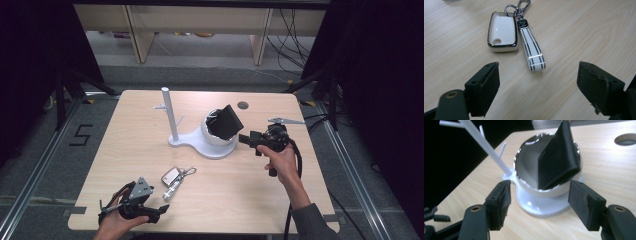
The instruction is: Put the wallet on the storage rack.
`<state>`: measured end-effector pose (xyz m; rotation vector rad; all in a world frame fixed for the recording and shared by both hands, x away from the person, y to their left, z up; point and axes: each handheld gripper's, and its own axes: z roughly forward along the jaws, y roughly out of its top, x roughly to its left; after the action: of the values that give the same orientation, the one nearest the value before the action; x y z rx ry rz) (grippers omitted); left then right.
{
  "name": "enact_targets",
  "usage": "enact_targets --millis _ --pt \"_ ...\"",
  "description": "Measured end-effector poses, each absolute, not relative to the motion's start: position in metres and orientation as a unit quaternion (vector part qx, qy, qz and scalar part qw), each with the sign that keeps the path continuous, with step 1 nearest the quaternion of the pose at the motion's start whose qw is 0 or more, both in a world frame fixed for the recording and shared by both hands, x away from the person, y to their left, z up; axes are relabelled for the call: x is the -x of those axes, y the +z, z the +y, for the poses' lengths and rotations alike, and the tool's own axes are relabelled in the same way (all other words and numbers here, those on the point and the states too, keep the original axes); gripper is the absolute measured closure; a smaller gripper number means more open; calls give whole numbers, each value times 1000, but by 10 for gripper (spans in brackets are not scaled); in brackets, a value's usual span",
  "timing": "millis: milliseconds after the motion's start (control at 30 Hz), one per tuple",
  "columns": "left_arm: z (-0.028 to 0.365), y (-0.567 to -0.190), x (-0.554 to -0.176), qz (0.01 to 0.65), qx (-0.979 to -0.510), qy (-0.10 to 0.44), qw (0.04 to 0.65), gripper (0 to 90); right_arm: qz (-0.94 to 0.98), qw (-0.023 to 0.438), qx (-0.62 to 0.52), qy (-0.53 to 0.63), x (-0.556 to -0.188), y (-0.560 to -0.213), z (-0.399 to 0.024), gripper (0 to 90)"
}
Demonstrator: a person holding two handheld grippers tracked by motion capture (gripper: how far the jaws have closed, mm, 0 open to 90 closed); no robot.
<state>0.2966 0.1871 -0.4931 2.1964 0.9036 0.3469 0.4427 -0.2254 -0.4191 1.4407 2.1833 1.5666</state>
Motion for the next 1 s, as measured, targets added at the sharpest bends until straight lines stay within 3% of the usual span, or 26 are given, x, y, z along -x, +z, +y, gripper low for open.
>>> enact_targets --millis 367,1000 --pt "188 -494 -298 356 -849 135 366 170 736 35 -462 493 -407 -444 -211 334" --pt "193 -496 -303 368 -842 136 369 163 783 -27 -423 455 -367 -484 -191 262"
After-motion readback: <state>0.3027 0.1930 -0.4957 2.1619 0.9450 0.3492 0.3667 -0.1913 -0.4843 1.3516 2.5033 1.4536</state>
